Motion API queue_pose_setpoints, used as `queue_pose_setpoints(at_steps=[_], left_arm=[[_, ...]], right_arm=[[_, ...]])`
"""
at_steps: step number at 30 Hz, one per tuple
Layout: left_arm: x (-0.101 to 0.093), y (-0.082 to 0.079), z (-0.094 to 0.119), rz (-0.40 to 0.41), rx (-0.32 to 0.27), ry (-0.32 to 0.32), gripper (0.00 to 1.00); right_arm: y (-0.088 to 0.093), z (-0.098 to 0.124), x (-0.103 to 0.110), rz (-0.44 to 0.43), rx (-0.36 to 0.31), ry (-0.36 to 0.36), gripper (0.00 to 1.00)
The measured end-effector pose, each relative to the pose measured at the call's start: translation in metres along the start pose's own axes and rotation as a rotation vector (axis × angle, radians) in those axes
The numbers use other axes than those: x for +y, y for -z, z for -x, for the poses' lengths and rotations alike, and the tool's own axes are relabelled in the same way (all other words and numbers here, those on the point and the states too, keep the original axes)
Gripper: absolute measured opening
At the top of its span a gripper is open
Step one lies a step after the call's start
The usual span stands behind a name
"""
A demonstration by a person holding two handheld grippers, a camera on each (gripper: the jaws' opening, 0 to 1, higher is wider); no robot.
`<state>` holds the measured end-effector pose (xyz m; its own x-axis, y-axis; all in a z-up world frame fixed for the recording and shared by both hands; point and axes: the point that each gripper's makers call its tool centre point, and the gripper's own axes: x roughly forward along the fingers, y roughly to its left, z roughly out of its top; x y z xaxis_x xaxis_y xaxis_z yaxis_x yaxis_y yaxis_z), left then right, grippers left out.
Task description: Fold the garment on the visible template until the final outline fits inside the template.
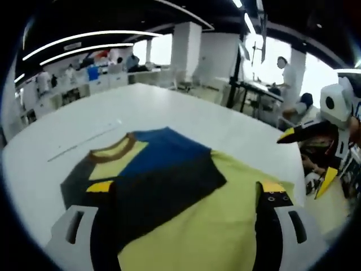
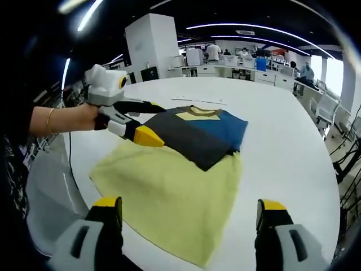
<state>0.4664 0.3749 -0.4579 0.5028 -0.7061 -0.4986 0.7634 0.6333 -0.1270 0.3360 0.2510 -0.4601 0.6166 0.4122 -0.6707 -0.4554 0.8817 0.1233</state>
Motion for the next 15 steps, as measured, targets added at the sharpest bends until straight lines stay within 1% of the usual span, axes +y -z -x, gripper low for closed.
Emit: queue_pose_setpoints(at_steps=[2, 5, 8, 9, 12, 15], left_arm=[[0.006, 0.002, 0.011, 0.006, -0.012, -0.015, 0.99], [0.016, 0.010, 0.025, -0.002, 0.002, -0.046, 0.99], [0.027, 0.017, 0.041, -0.004, 0.003, -0.072, 0.99], [0.028, 0.018, 0.043, -0.003, 0.003, -0.074, 0.99], [0.034, 0.026, 0.059, 0.013, 0.012, -0.091, 0.99], [0.036, 0.032, 0.071, 0.012, 0.013, -0.101, 0.97]], right_arm=[[-0.002, -0.001, 0.001, 0.004, 0.000, -0.002, 0.99], [-0.002, -0.001, 0.002, 0.009, 0.005, 0.000, 0.99], [-0.004, 0.000, 0.002, 0.021, 0.008, 0.006, 0.99], [-0.004, 0.000, 0.002, 0.022, 0.010, 0.008, 0.99], [-0.002, -0.001, 0.001, 0.017, 0.020, 0.016, 0.98], [0.003, -0.001, 0.000, 0.014, 0.034, 0.023, 0.97]])
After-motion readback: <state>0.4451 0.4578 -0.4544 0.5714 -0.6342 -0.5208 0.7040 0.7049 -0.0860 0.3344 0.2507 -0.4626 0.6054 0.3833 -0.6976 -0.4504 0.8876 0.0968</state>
